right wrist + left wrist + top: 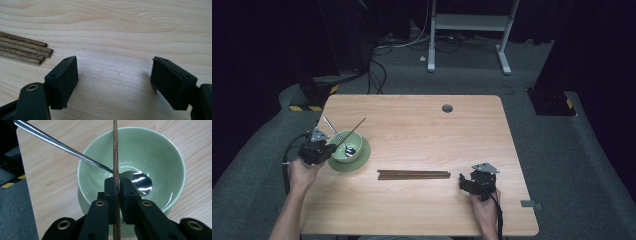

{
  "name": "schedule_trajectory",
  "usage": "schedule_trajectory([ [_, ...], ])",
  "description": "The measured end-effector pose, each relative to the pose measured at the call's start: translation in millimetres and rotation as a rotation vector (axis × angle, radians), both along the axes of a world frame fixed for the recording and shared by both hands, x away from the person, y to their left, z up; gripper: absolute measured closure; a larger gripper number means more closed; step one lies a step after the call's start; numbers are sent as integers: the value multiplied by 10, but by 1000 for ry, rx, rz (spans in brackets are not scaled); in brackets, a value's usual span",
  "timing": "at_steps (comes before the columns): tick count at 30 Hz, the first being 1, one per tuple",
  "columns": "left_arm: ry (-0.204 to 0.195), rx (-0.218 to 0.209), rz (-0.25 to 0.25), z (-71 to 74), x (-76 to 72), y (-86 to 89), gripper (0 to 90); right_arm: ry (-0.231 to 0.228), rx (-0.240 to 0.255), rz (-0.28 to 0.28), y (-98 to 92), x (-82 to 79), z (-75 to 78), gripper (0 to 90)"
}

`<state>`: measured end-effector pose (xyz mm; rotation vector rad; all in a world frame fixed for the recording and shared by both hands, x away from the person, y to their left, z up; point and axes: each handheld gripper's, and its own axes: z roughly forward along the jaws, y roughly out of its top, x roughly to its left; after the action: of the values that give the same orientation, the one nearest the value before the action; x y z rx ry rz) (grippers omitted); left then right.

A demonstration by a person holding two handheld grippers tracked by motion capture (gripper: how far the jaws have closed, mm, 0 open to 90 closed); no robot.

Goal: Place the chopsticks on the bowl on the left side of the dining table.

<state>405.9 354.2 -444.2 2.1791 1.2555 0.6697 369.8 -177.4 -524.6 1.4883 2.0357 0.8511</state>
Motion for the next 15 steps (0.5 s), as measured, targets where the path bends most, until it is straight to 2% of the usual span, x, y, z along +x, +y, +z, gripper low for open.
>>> schedule_trajectory([
  [10, 5, -18, 7, 0, -1, 50, 841, 1, 0, 0, 1, -1, 0, 214],
  [15, 6, -13, 5, 2, -7, 68, 841, 1, 0, -1, 1, -2, 0, 214],
])
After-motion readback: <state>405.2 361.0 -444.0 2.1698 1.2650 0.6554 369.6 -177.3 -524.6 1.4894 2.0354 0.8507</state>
